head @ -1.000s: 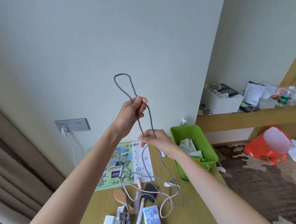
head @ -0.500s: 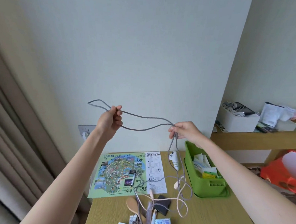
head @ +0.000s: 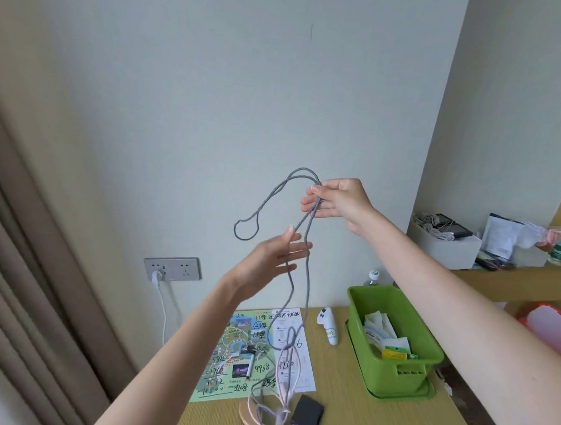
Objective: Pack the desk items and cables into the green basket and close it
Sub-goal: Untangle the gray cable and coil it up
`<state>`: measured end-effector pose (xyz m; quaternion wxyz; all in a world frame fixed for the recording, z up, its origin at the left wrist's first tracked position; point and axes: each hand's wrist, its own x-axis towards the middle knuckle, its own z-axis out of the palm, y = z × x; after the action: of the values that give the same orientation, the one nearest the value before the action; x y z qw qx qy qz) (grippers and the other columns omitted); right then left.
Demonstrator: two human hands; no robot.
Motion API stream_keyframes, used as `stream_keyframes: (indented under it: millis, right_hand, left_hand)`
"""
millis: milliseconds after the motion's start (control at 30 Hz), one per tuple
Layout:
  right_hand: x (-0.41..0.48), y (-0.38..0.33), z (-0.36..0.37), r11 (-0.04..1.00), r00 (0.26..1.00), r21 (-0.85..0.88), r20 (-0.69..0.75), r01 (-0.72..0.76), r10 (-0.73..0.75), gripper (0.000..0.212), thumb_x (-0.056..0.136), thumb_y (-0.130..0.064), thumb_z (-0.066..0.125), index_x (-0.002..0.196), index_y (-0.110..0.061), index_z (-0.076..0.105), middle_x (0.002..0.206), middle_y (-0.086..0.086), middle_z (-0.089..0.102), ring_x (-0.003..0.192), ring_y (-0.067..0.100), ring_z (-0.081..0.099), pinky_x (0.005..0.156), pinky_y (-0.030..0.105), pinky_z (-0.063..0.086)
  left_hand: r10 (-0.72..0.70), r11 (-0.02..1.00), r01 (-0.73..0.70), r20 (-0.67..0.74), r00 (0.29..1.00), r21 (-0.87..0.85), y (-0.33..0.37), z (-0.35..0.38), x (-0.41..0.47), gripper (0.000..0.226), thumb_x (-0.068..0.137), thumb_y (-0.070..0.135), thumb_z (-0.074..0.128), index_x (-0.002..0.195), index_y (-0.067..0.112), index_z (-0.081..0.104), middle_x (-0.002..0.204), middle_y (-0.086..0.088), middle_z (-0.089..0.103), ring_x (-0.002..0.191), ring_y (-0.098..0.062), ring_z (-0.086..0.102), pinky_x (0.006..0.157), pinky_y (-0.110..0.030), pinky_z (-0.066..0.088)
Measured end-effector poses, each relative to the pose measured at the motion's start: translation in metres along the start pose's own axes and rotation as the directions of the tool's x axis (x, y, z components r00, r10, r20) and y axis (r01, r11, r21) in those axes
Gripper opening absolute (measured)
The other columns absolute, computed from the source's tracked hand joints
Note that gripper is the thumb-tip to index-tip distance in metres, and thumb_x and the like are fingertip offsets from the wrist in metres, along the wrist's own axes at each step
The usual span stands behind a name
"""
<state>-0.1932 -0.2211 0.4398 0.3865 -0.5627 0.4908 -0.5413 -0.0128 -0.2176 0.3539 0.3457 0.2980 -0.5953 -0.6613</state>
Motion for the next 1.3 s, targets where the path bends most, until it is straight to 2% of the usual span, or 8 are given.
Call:
stream_keyframes:
  millis: [200,300,433,600,800,967,1133,1300]
  right_hand:
    - [0.006,-0.019,-0.002,0.993,0.987,0.109,-0.16,0.038,-0.02,0.015,0.096,-0.008,0.055,0.097,0.005,0.063,0.086,0.02,0.07,0.063,0.02,0.072,0.07,0.033,0.06]
    - [0.01,-0.025,-0.013,0.977,0.967,0.199,-0.255,0.074,-0.021,0.014,0.096,-0.006,0.054,0.095,0.005,0.062,0.083,0.019,0.069,0.058,0.018,0.072,0.062,0.029,0.061]
    - [0.015,-0.025,-0.031,0.946,0.923,0.313,-0.384,0.09,0.039,0.012,0.096,-0.003,0.054,0.089,0.004,0.061,0.084,0.021,0.069,0.06,0.022,0.072,0.061,0.028,0.06]
    - [0.02,-0.01,-0.044,0.946,0.892,0.319,-0.442,0.052,0.1,0.015,0.095,-0.002,0.053,0.082,0.0,0.059,0.096,0.026,0.07,0.07,0.024,0.071,0.063,0.026,0.06]
    - [0.011,0.016,-0.037,0.922,0.98,0.378,-0.134,-0.085,0.146,0.019,0.096,-0.015,0.057,0.105,0.002,0.059,0.121,0.027,0.063,0.105,0.033,0.066,0.09,0.036,0.054]
    - [-0.013,0.055,-0.005,0.987,0.933,0.032,0.331,-0.16,0.141,0.041,0.088,-0.021,0.068,0.127,-0.015,0.059,0.124,-0.001,0.068,0.123,0.011,0.056,0.108,0.035,0.036]
    - [-0.026,0.064,0.029,0.994,0.91,-0.083,0.402,-0.071,0.099,0.016,0.084,-0.023,0.072,0.1,-0.018,0.07,0.095,0.002,0.072,0.09,0.015,0.066,0.093,0.027,0.042]
    - [-0.03,0.057,0.038,0.993,0.888,-0.102,0.45,-0.053,0.093,0.024,0.085,-0.039,0.07,0.101,-0.023,0.072,0.07,0.004,0.042,0.055,0.011,0.035,0.064,0.023,0.041]
  left_hand:
    - [0.096,0.98,-0.101,0.034,0.995,0.174,0.006,0.01,0.007,0.023,0.102,0.026,0.047,0.103,0.007,0.059,0.08,0.001,0.058,0.085,-0.018,0.064,0.101,-0.039,0.046]
    - [0.077,0.97,-0.089,0.059,0.995,0.225,0.003,0.004,0.005,0.027,0.104,0.027,0.04,0.098,0.008,0.058,0.075,0.001,0.047,0.074,-0.013,0.058,0.088,-0.026,0.051]
    - [0.047,0.935,-0.074,0.085,0.995,0.346,-0.006,-0.003,0.005,0.029,0.104,0.026,0.039,0.093,0.011,0.06,0.071,0.003,0.043,0.072,-0.013,0.053,0.094,-0.033,0.047]
    - [0.165,0.955,-0.143,-0.067,0.984,0.262,0.01,-0.002,0.016,0.031,0.106,0.021,0.036,0.086,0.011,0.057,0.063,0.004,0.033,0.057,-0.012,0.036,0.081,-0.029,0.053]
    - [0.247,0.967,-0.236,-0.145,0.958,0.092,0.054,-0.003,0.035,0.031,0.106,0.019,0.033,0.085,0.012,0.054,0.065,0.001,0.029,0.054,-0.011,0.036,0.077,-0.025,0.046]
    - [0.264,0.963,-0.256,-0.104,0.959,0.086,0.073,0.005,0.043,0.03,0.106,0.019,0.033,0.087,0.011,0.054,0.067,0.0,0.032,0.057,-0.011,0.04,0.081,-0.027,0.048]
    - [0.283,0.958,-0.279,-0.067,0.957,0.061,0.078,0.007,0.04,0.028,0.105,0.023,0.038,0.091,0.011,0.059,0.065,0.002,0.045,0.059,-0.011,0.051,0.081,-0.026,0.053]
    - [0.267,0.958,-0.251,-0.115,0.957,0.139,0.07,-0.007,0.028,0.028,0.104,0.03,0.041,0.097,0.017,0.064,0.075,0.003,0.058,0.075,-0.014,0.057,0.084,-0.028,0.047]
